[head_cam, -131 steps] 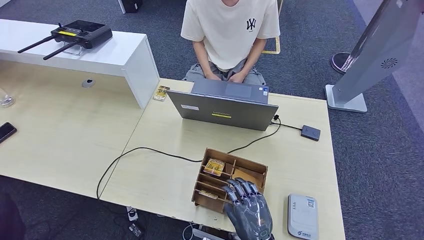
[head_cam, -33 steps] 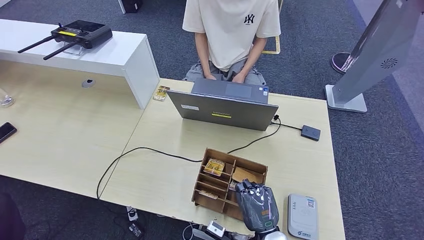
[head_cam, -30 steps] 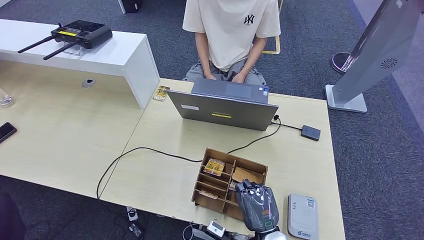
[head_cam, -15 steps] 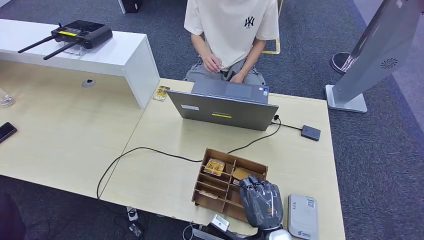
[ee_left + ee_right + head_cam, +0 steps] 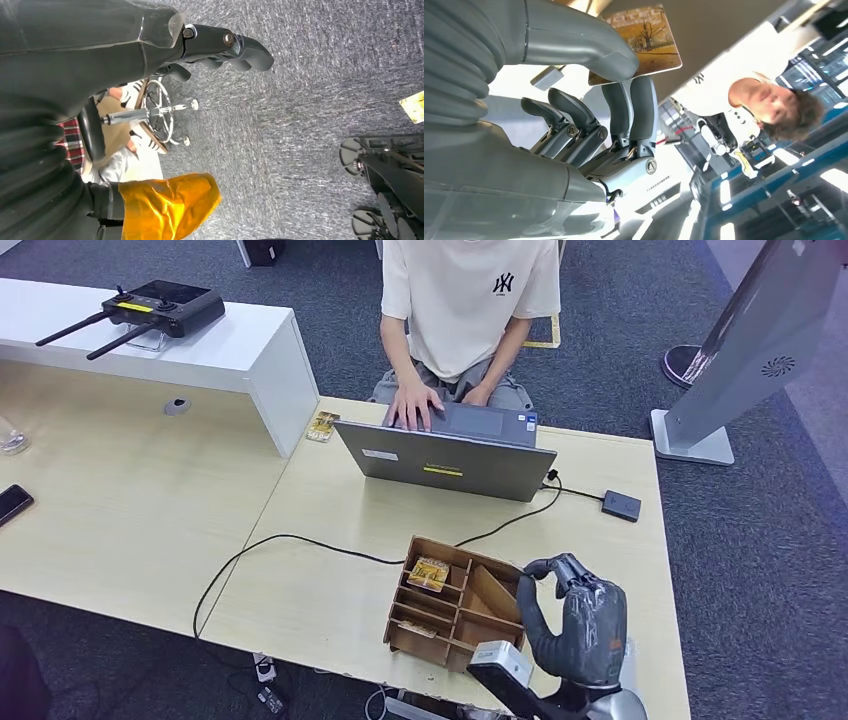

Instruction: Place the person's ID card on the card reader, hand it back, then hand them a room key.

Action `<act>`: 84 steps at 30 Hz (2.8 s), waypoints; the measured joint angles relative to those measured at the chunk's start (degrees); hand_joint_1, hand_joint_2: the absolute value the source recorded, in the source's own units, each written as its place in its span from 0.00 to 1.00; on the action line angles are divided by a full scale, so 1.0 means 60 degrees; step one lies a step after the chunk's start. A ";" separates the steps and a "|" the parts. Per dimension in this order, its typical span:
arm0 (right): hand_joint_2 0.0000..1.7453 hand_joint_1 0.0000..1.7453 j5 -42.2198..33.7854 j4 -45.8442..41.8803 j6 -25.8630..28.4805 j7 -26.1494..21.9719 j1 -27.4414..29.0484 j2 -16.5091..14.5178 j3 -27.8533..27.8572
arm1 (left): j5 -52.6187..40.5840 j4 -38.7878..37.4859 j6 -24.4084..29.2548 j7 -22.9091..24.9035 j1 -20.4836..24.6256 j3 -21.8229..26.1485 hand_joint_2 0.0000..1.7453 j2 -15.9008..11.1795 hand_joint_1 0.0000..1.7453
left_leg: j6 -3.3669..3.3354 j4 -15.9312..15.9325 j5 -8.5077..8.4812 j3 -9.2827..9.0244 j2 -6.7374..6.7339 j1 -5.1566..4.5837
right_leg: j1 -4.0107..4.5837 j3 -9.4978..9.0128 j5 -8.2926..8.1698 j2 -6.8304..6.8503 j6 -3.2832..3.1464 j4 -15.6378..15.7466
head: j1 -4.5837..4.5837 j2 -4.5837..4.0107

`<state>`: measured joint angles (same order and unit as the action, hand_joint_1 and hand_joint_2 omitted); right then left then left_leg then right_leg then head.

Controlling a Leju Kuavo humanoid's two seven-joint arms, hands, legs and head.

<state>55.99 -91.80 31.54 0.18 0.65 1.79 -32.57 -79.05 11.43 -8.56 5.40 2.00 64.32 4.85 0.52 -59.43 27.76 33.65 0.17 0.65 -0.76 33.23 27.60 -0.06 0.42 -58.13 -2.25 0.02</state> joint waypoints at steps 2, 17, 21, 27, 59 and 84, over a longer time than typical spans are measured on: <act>1.00 1.00 -0.0866 -0.0357 -0.0344 -0.0194 0.0036 0.0029 0.0117 | 0.0044 0.0000 -0.0008 -0.0023 -0.0008 0.0067 1.00 0.0001 0.00 | 0.0000 0.0000 0.0000 0.0000 0.0000 0.0000 | 0.0000 0.0000 0.0000 0.0000 0.0000 0.0000 | 0.0001 0.0000; 1.00 1.00 -0.3023 -0.1342 -0.1074 -0.0771 0.0167 0.0114 0.0818 | 0.0108 0.0000 -0.0053 -0.0045 -0.0051 0.0317 1.00 -0.0003 0.00 | 0.0000 0.0000 0.0000 -0.0001 0.0000 0.0000 | 0.0000 0.0000 0.0000 0.0000 0.0000 0.0000 | -0.0001 0.0000; 1.00 1.00 -0.2990 -0.1362 -0.1069 -0.0826 0.0186 0.0114 0.0877 | 0.0085 0.0000 -0.0051 -0.0045 -0.0052 0.0324 1.00 -0.0003 0.00 | 0.0000 0.0000 0.0000 -0.0001 0.0000 0.0000 | 0.0000 0.0000 0.0000 0.0000 0.0000 0.0000 | -0.0001 0.0000; 1.00 1.00 -0.2966 -0.1374 -0.1070 -0.0939 0.0184 0.0114 0.0899 | 0.0043 0.0000 -0.0046 -0.0045 -0.0050 0.0324 1.00 -0.0003 0.00 | 0.0000 0.0000 0.0000 -0.0001 0.0000 0.0000 | 0.0000 -0.0001 0.0000 0.0000 0.0000 0.0000 | -0.0001 0.0000; 1.00 1.00 -0.2630 -0.0387 -0.1562 -0.0628 -0.3160 -0.0622 -0.0089 | -0.0774 0.0000 -0.0031 -0.0004 0.0136 -0.0085 1.00 -0.0006 0.00 | 0.0000 0.0000 -0.0009 -0.0004 0.0000 0.0002 | 0.0000 -0.0005 -0.0006 0.0002 -0.0004 -0.0006 | 0.0001 0.0000; 1.00 1.00 -0.0457 0.4829 -0.1823 0.0896 -0.6745 -0.2341 -0.1424 | -0.1639 0.0000 -0.0081 0.0341 0.0356 -0.0996 1.00 -0.0005 0.00 | 0.0008 0.0000 -0.0021 -0.0003 0.0000 0.0003 | 0.0000 -0.0002 -0.0011 -0.0002 -0.0007 -0.0011 | 0.0001 0.0000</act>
<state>53.25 -62.82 20.61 5.56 -39.83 -12.26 -41.11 -88.89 11.43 -9.04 7.45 4.14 58.35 4.82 0.57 -59.43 27.64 33.63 0.17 0.67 -0.76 33.22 27.54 -0.07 0.38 -58.19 -2.24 0.02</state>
